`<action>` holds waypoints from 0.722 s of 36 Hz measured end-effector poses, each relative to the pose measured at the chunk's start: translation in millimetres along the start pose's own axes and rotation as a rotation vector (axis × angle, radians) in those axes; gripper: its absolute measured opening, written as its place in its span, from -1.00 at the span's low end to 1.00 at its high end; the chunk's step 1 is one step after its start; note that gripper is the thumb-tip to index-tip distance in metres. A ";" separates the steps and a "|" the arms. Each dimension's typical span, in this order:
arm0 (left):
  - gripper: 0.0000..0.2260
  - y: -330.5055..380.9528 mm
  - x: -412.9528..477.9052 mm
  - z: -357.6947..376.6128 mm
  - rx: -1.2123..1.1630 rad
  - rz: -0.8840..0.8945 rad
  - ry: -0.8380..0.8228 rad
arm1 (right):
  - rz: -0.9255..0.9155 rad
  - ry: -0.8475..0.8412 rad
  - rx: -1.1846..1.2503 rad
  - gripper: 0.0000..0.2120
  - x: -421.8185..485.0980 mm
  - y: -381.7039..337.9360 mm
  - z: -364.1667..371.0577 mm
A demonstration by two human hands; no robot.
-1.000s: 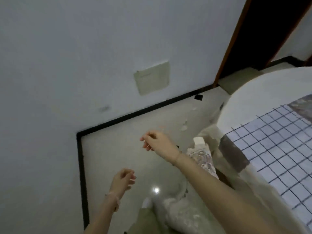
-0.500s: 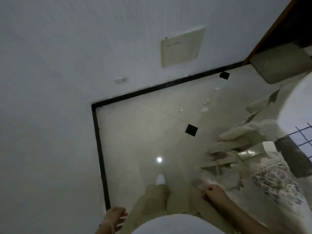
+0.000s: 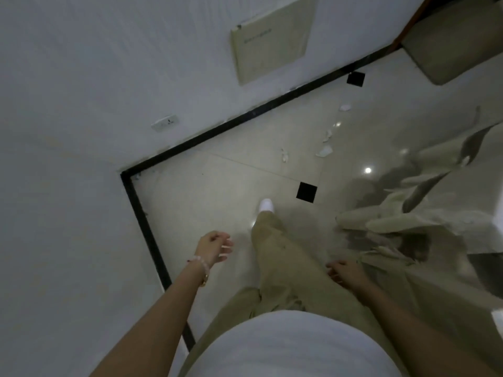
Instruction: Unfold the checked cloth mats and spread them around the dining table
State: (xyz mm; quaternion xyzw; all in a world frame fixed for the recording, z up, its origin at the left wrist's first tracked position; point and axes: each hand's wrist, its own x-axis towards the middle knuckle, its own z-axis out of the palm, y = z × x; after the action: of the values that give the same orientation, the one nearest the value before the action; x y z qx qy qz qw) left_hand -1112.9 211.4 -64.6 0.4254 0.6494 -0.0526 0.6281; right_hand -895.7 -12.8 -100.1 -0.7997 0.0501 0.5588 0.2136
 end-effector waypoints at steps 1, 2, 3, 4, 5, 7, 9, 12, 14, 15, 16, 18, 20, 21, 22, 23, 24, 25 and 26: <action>-0.86 10.5 7.5 -2.8 0.009 -0.014 0.002 | 0.007 -0.002 -0.002 -0.85 8.7 -15.3 0.3; -0.87 19.4 15.2 -6.2 0.026 -0.032 0.003 | 0.014 -0.006 -0.003 -0.85 16.4 -31.6 0.2; -0.87 28.6 22.6 -10.0 0.054 -0.053 0.002 | 0.018 -0.009 -0.001 -0.85 24.3 -48.1 0.2; -0.87 36.7 30.5 -14.5 0.092 -0.074 0.002 | 0.016 -0.007 0.001 -0.84 32.3 -65.1 -0.1; -0.87 45.5 39.4 -18.7 0.134 -0.092 0.003 | 0.006 0.000 0.001 -0.84 40.7 -82.9 -0.9; -0.87 63.0 57.4 -27.6 0.196 -0.121 0.009 | -0.025 0.002 0.003 -0.84 57.1 -119.4 -2.4; -0.87 83.2 73.6 -36.5 0.231 -0.131 0.018 | -0.057 -0.004 0.007 -0.82 71.4 -156.0 -3.8; -0.87 113.9 93.5 -48.9 0.264 -0.128 0.011 | -0.095 0.020 0.054 -0.78 86.7 -208.3 -5.7; -0.86 131.1 108.8 -56.4 0.303 -0.133 0.004 | -0.132 0.031 0.089 -0.81 95.7 -237.7 -6.7; -0.85 139.4 117.7 -59.9 0.327 -0.142 0.000 | -0.149 0.031 0.104 -0.82 100.8 -250.3 -7.1; -0.86 147.3 127.4 -62.9 0.354 -0.152 -0.006 | -0.160 0.035 0.123 -0.83 106.2 -261.5 -7.2; -0.87 163.4 149.7 -67.4 0.416 -0.171 -0.017 | -0.163 0.055 0.173 -0.81 119.9 -279.5 -7.5; -0.87 181.6 171.9 -69.2 0.487 -0.181 -0.036 | -0.153 0.071 0.224 -0.79 132.9 -292.4 -7.9; -0.87 191.5 184.1 -68.7 0.521 -0.177 -0.050 | -0.142 0.079 0.249 -0.79 140.2 -296.7 -8.1; -0.87 201.5 196.8 -67.6 0.551 -0.171 -0.067 | -0.129 0.086 0.273 -0.79 147.8 -299.8 -8.3; -0.86 211.5 209.5 -65.7 0.577 -0.163 -0.084 | -0.113 0.094 0.298 -0.80 155.5 -301.6 -8.5; -0.86 221.5 223.5 -62.6 0.606 -0.151 -0.103 | -0.093 0.105 0.332 -0.81 163.4 -302.9 -9.2; -0.86 231.3 237.9 -57.8 0.634 -0.134 -0.123 | -0.072 0.120 0.372 -0.81 172.1 -303.5 -10.4; -0.86 240.1 252.8 -51.2 0.659 -0.113 -0.142 | -0.053 0.135 0.413 -0.80 181.7 -303.3 -11.7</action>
State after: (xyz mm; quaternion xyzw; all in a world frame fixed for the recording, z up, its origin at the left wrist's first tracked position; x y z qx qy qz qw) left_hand -965.7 517.2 -159.7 0.5641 0.5748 -0.3238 0.4966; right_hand -721.6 285.5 -176.4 -0.7756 0.1566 0.4763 0.3836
